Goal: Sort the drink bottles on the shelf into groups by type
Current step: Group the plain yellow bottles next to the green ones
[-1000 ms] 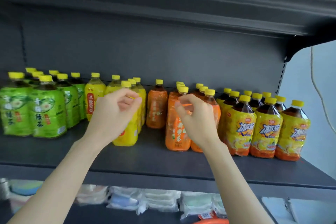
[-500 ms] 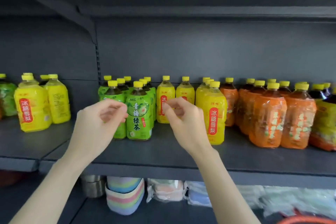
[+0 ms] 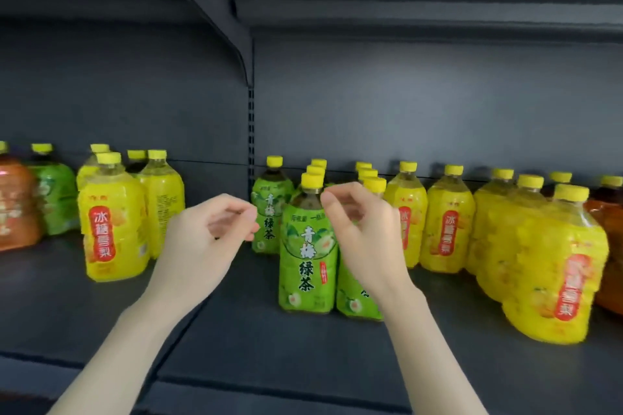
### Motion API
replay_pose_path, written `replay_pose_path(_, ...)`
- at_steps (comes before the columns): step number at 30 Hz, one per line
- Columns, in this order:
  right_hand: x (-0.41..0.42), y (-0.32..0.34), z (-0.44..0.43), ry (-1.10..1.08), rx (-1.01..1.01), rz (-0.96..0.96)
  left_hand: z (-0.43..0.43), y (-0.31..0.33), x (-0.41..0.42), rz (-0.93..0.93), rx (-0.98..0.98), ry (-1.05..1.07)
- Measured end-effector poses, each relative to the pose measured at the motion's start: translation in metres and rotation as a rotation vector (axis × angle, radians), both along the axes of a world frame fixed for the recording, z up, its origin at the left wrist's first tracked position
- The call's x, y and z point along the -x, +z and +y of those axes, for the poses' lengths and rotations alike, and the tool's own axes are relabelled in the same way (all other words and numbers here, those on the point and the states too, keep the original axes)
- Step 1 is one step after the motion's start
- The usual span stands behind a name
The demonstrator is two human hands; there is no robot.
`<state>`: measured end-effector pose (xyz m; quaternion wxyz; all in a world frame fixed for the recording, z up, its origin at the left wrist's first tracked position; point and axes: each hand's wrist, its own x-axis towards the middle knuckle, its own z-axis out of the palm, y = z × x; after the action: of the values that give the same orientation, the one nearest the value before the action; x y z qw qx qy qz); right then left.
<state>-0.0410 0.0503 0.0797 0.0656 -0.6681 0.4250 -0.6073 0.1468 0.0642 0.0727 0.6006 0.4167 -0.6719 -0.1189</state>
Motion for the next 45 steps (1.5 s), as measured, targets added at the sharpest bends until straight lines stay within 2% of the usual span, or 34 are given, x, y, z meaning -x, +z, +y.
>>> replay_pose_path(9,-0.163,0.002,-0.062,0.048,-0.047,0.046,-0.052,0.004,-0.163,0.073,0.04,0.059)
replay_pose_path(17,-0.274,-0.028,-0.098,-0.026,-0.162,0.015,-0.121,-0.032,-0.263,-0.043,-0.04,0.091)
replay_pose_path(20,-0.288,-0.026,-0.113,-0.059,-0.189,-0.032,-0.151,-0.029,-0.27,-0.013,-0.142,0.051)
replay_pose_path(24,-0.301,-0.025,-0.142,-0.053,-0.23,-0.096,-0.179,-0.029,-0.279,0.039,-0.283,-0.132)
replay_pose_path(29,-0.318,-0.031,-0.185,-0.015,-0.291,-0.119,-0.202,-0.041,-0.295,0.133,-0.252,-0.26)
replay_pose_path(34,-0.325,-0.04,-0.215,0.092,-0.421,-0.226,-0.216,-0.051,-0.307,0.261,-0.253,-0.291)
replay_pose_path(39,-0.325,-0.049,-0.217,0.023,-0.404,-0.161,-0.216,-0.059,-0.306,0.389,-0.272,-0.243)
replay_pose_path(45,-0.319,-0.05,-0.179,0.03,-0.405,-0.182,-0.21,-0.059,-0.315,0.419,-0.304,-0.273)
